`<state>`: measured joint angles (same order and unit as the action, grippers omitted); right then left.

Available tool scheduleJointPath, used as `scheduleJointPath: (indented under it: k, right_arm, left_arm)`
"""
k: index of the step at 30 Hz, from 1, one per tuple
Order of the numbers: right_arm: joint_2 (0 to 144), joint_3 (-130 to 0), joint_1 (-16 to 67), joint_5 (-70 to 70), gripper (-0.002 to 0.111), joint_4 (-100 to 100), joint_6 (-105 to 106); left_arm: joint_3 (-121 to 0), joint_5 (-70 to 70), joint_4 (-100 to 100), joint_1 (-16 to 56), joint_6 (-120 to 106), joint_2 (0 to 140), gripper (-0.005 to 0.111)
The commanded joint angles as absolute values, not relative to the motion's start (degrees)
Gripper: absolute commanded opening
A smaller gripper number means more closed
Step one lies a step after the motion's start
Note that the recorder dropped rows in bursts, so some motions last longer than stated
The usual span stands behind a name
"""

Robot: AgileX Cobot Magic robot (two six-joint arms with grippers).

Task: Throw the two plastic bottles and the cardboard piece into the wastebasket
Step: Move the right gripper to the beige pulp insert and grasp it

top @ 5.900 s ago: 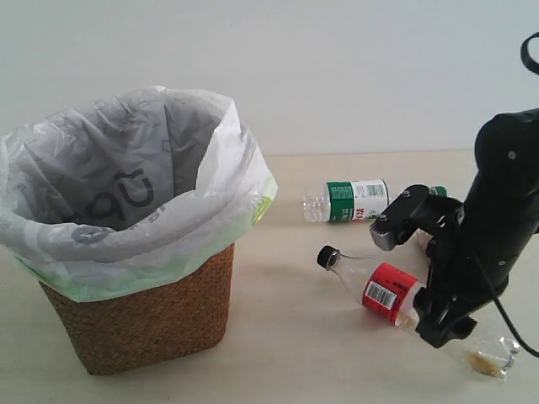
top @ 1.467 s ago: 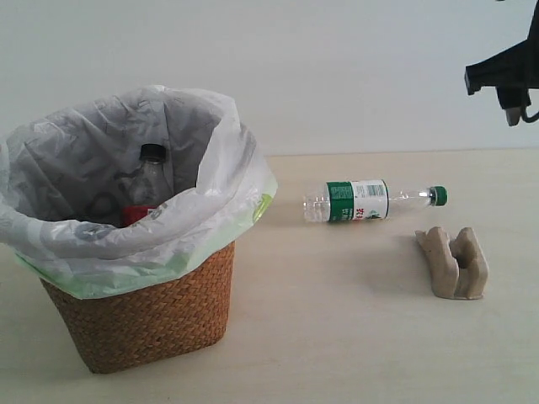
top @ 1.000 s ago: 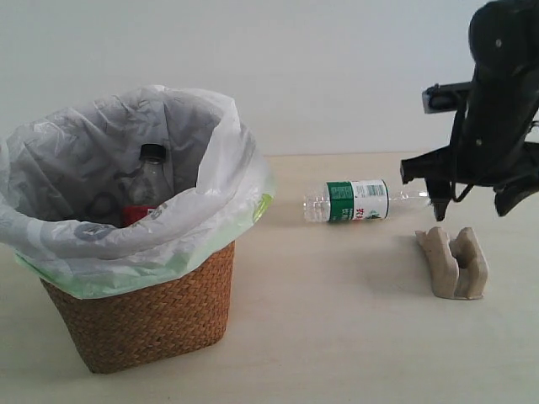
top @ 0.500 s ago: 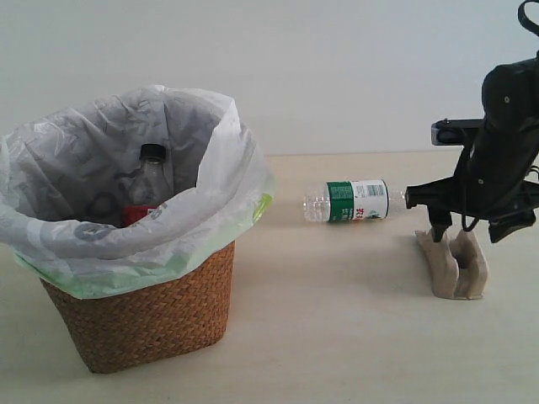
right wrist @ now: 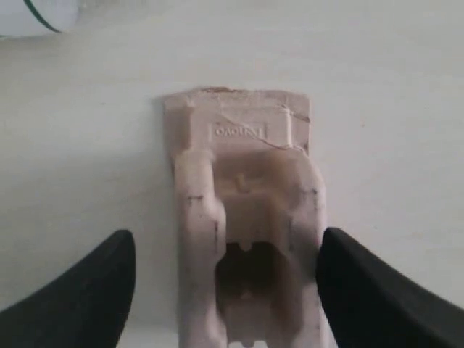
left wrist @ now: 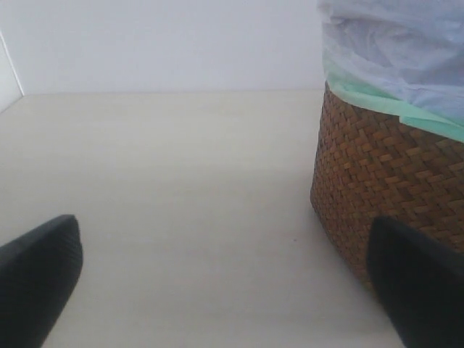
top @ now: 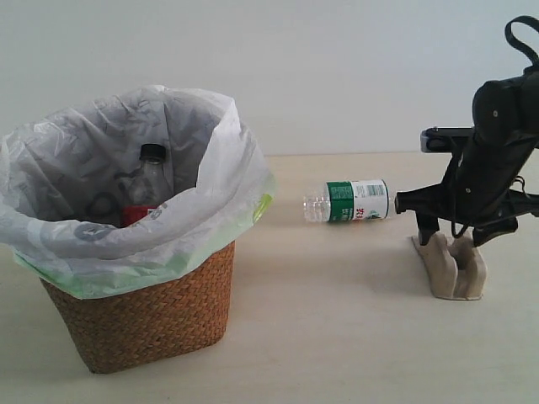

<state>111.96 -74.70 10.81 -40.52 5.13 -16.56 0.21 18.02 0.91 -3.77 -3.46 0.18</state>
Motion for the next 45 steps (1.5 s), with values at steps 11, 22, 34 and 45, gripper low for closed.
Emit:
scheduleJointPath:
  k: [11, 22, 34, 45]
  right_arm:
    - [110.93, -74.24, 10.32, -39.40, 0.063, 6.68, -16.48]
    - [110.93, -74.35, 10.32, -41.44, 0.063, 15.08, -22.25]
    - [111.44, -74.35, 10.32, -40.17, 0.063, 15.61, -23.91]
    - [113.37, -74.35, 10.32, -37.94, 0.032, 15.27, -24.97]
  left_arm:
    - [0.00, 17.58, 1.02, -3.41, -2.96, 0.00, 0.108]
    - [0.00, 17.58, 1.02, -3.41, -2.96, 0.00, 0.108]
    - [0.00, 17.58, 1.02, -3.41, -2.96, 0.00, 0.108]
    - [0.00, 17.58, 1.02, -3.41, -2.96, 0.00, 0.108]
